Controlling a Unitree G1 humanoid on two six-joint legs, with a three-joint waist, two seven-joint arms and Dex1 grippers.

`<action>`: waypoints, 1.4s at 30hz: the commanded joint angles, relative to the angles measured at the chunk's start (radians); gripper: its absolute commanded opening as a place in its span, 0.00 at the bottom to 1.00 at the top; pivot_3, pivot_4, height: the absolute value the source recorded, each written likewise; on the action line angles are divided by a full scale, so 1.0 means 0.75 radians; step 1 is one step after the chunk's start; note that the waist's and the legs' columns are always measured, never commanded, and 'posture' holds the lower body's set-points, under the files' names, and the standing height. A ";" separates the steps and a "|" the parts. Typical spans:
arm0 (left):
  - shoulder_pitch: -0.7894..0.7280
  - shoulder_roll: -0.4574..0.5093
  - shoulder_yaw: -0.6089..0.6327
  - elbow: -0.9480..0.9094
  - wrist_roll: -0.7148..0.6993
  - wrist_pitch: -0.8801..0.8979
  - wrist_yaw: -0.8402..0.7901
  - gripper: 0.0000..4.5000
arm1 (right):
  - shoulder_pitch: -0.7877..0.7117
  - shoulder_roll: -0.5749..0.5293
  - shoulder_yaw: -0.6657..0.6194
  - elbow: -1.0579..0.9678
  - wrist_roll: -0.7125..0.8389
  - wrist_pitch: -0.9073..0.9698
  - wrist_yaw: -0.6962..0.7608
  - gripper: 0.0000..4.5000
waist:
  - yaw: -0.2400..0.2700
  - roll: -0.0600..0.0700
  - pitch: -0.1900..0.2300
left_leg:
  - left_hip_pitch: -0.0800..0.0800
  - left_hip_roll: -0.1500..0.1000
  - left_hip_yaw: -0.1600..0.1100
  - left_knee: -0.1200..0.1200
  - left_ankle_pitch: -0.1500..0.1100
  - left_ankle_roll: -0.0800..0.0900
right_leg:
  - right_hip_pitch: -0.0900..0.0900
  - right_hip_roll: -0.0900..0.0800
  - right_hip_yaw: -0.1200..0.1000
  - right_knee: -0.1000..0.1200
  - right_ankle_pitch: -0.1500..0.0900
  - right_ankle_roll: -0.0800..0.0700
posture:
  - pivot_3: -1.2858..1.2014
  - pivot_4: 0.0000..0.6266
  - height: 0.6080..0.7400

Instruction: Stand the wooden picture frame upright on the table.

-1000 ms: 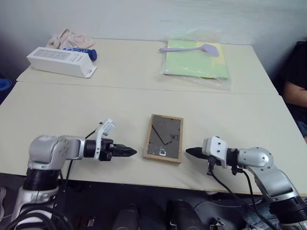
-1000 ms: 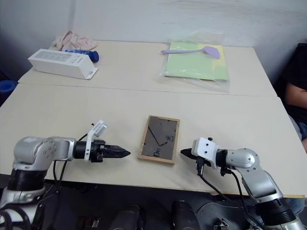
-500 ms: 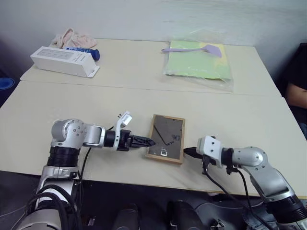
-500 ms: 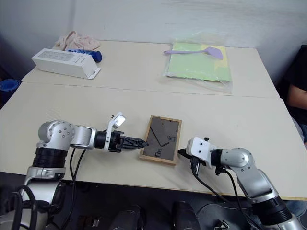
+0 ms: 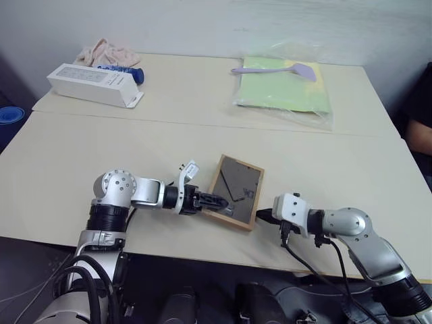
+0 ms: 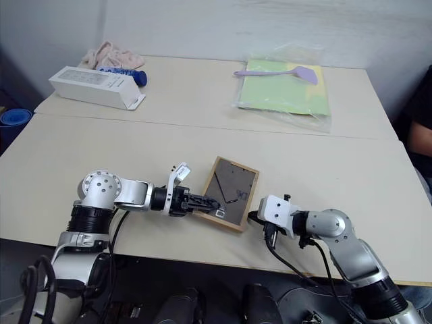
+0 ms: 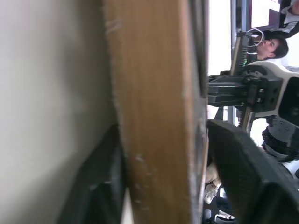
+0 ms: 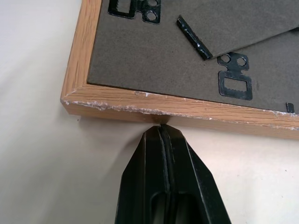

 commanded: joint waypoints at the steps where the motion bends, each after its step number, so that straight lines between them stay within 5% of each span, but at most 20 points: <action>1: 0.070 0.039 0.044 -0.084 -0.025 0.013 -0.008 0.31 | 0.035 0.000 -0.170 -0.095 0.213 0.062 0.034 0.04 | -0.001 0.000 0.000 | 0.000 0.000 0.000 0.000 0.000 0.000 | 0.000 0.000 0.000 0.000 0.000 0.000 | 0.52 0.24 1.00; 5: 0.183 0.055 0.129 -0.262 0.014 -0.147 -0.109 0.28 | 0.013 -0.022 -0.346 -0.149 0.541 0.255 0.112 0.25 | -0.028 0.000 0.000 | 0.001 0.002 0.000 0.000 0.001 -0.002 | 0.000 0.001 0.000 0.000 0.000 0.000 | 0.52 0.24 1.00; 8: 0.292 0.163 -0.001 -0.444 0.204 -0.498 -0.350 0.28 | -0.077 -0.008 -0.416 -0.166 0.767 0.472 0.073 0.46 | -0.045 0.000 0.000 | 0.002 0.003 0.001 -0.002 0.002 -0.005 | 0.000 0.002 0.002 0.001 0.000 -0.001 | 0.52 0.24 1.00; 15: 0.399 0.267 -0.183 -0.546 0.433 -0.860 -0.629 0.28 | -0.337 0.086 -0.281 -0.091 0.799 0.678 -0.059 0.97 | -0.051 0.000 0.000 | 0.003 0.003 0.000 -0.005 0.002 -0.005 | 0.000 0.000 0.002 0.000 -0.001 -0.003 | 0.52 0.24 1.00; 23: 0.426 0.248 -0.197 -0.585 0.479 -0.918 -0.648 0.28 | -0.557 0.267 -0.082 0.073 0.687 0.619 -0.038 0.98 | -0.058 0.000 0.000 | 0.002 0.003 0.000 -0.005 0.001 -0.001 | -0.001 -0.002 0.002 0.000 -0.001 -0.002 | 0.52 0.24 1.00; 30: 0.417 0.233 -0.123 -0.565 0.413 -0.833 -0.611 0.28 | -0.505 0.206 -0.117 -0.123 0.843 0.714 0.097 0.98 | -0.052 0.000 0.000 | -0.001 0.003 -0.002 -0.005 -0.001 0.002 | -0.001 -0.003 0.001 -0.002 -0.001 -0.002 | 0.52 0.24 1.00; 33: 0.381 0.196 -0.023 -0.526 0.298 -0.687 -0.558 0.28 | -0.432 0.128 -0.142 -0.161 0.786 0.614 0.152 0.98 | -0.052 0.000 0.000 | -0.001 0.003 -0.002 -0.005 -0.001 0.003 | -0.001 -0.003 0.001 -0.004 -0.001 -0.002 | 0.52 0.24 1.00; 38: 0.258 0.188 0.188 -0.404 -0.111 -0.075 -0.516 0.28 | -0.308 0.051 -0.185 -0.128 0.604 0.281 0.230 0.98 | -0.057 -0.001 0.001 | -0.003 0.002 -0.002 -0.005 -0.001 0.003 | -0.003 -0.002 0.000 -0.004 0.000 -0.001 | 0.52 0.24 1.00; 42: 0.213 0.302 0.171 -0.240 -0.320 0.013 -0.436 0.28 | -0.255 0.062 -0.318 -0.051 0.542 -0.002 0.239 0.98 | -0.062 -0.002 0.002 | -0.004 0.002 -0.001 -0.005 -0.001 0.002 | -0.004 -0.002 0.001 -0.002 0.000 -0.001 | 0.52 0.24 1.00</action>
